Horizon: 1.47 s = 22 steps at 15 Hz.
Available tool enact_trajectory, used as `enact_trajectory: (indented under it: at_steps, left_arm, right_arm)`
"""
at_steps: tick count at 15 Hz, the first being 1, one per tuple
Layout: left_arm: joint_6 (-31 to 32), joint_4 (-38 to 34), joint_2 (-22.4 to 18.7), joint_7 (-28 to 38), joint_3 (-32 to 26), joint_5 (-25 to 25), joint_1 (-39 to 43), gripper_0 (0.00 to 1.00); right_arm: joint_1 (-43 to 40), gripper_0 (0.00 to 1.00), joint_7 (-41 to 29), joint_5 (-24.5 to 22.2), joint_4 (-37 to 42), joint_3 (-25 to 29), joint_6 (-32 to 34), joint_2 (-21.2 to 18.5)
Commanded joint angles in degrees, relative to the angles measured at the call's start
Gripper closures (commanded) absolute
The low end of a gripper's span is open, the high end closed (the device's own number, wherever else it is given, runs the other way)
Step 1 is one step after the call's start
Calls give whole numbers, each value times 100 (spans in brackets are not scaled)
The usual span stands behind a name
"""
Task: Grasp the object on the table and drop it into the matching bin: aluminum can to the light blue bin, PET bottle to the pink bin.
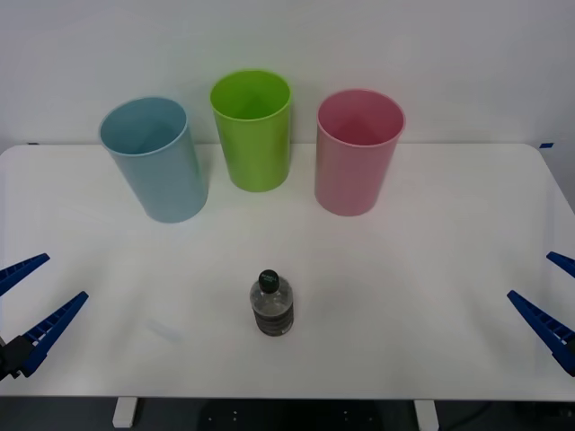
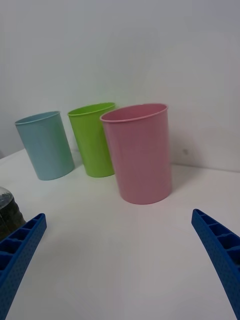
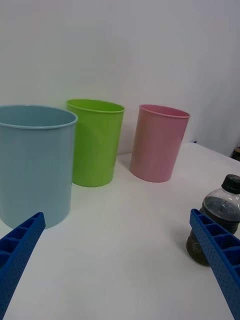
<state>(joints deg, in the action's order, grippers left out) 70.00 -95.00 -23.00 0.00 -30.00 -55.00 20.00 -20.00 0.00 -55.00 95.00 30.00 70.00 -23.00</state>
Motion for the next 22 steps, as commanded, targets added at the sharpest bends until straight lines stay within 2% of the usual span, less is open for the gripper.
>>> enact_trajectory:
  at_steps: [1,2,7,14,17,20,22]
  left_arm:
    - [0,0,0,0,0,0,0,0]
    - [0,0,0,0,0,0,0,0]
    - [0,0,0,0,0,0,0,0]
    - [0,0,0,0,0,0,0,0]
    - [0,0,0,0,0,0,0,0]
    - [0,0,0,0,0,0,0,0]
    - [0,0,0,0,0,0,0,0]
  right_arm:
    - [0,0,0,0,0,0,0,0]
    - [-57,0,9,-11,-8,-29,-4,155]
    - [-338,0,70,68,379,-407,-435,85]
    - [-364,0,396,68,379,-1207,-426,-346]
    - [-224,0,615,68,212,-1603,-338,-556]
    - [128,0,1222,68,-254,-1866,-92,-653]
    - [304,0,1274,68,-482,-2077,-65,-750]
